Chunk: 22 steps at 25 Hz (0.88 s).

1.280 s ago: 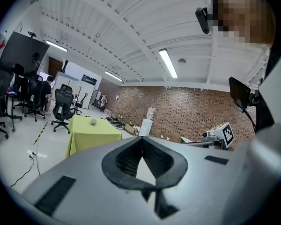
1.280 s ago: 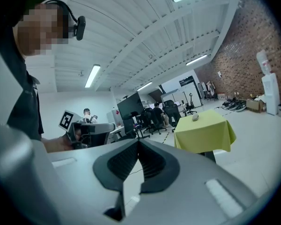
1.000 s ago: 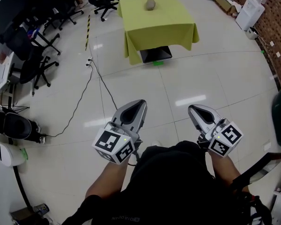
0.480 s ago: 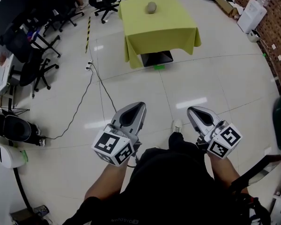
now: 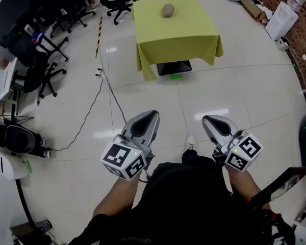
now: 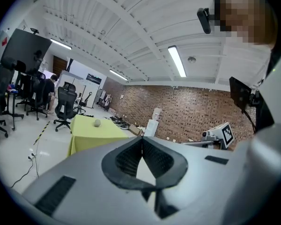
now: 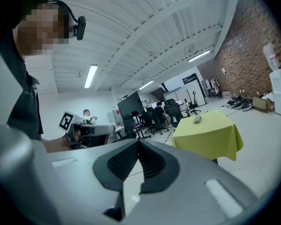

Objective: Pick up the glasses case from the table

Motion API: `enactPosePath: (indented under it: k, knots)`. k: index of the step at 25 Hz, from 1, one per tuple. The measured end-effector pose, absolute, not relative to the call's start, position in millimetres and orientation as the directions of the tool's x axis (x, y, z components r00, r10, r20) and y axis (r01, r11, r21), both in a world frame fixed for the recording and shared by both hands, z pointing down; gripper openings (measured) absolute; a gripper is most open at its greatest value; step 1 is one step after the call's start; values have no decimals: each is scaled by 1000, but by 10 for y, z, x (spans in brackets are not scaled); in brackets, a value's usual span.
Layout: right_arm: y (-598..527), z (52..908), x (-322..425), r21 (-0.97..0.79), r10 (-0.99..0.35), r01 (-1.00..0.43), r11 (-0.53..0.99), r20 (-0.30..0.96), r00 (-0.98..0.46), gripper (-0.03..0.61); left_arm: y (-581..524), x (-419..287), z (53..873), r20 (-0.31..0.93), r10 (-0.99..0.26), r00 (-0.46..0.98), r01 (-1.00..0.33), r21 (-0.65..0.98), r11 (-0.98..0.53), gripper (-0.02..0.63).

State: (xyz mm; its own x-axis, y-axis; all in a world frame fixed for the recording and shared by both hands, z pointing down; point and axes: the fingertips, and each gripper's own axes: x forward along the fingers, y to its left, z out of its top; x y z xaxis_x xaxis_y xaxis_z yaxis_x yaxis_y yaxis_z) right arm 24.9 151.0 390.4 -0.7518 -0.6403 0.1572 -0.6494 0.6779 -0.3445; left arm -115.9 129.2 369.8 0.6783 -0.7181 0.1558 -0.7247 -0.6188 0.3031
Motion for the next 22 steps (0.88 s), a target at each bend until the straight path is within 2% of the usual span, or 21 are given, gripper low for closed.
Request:
enactPosePath:
  k: [22]
  knots:
    - [226, 3884, 1029, -356, -579, -582, 731, 127, -805, 2, 130, -352, 3631, 179, -764, 620, -779, 258, -572, 8]
